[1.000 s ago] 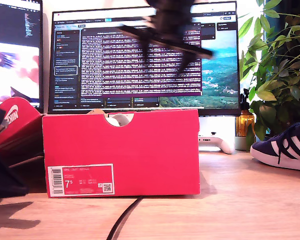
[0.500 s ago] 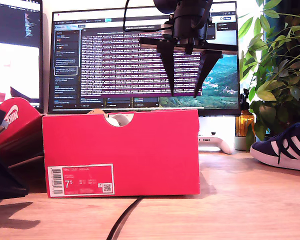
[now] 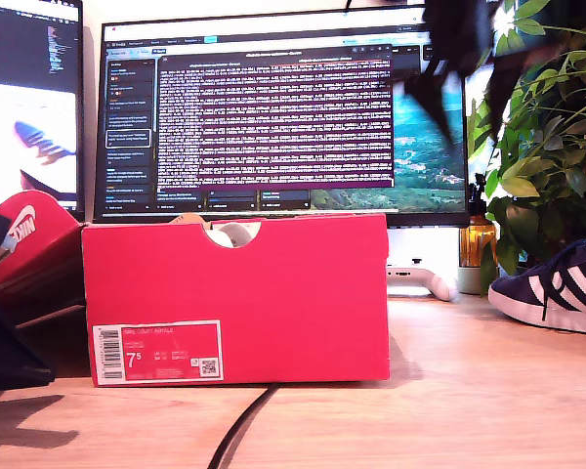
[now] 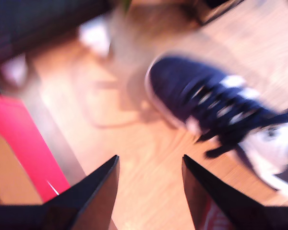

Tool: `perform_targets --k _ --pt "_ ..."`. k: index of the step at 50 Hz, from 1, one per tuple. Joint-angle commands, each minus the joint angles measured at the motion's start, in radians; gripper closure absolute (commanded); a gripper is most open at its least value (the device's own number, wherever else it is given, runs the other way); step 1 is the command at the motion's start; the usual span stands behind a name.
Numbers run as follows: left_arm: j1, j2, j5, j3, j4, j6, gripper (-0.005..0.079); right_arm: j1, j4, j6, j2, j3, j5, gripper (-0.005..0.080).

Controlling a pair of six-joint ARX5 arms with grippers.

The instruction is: Pack the blue shoes by picking the first shoe and placing it inside the red shoebox, left side, then picking and rotating the second shoe and placing it in the shoebox

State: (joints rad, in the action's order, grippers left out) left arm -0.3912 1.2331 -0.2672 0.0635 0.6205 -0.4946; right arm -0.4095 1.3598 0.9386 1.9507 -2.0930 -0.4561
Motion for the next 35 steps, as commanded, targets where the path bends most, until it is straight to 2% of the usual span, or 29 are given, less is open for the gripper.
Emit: perform_targets --k 1,16,23,29,35 --pt "-0.004 0.005 -0.001 0.006 0.005 0.004 0.0763 -0.002 0.002 0.005 -0.048 -0.002 -0.020 0.0375" --pt "-0.004 0.005 -0.001 0.006 0.005 0.004 0.0763 0.049 0.010 0.003 -0.071 0.022 -0.023 0.0374" --pt "-0.004 0.005 -0.001 0.006 0.004 0.004 0.0763 0.088 0.010 0.030 -0.142 0.146 -0.029 0.0374" --pt "-0.004 0.005 -0.001 0.006 0.004 0.004 0.0763 0.130 0.010 0.112 -0.239 0.296 -0.018 0.0377" --pt "-0.004 0.005 -0.001 0.006 0.004 0.004 0.0763 0.147 0.010 0.137 -0.295 0.349 -0.007 0.0377"
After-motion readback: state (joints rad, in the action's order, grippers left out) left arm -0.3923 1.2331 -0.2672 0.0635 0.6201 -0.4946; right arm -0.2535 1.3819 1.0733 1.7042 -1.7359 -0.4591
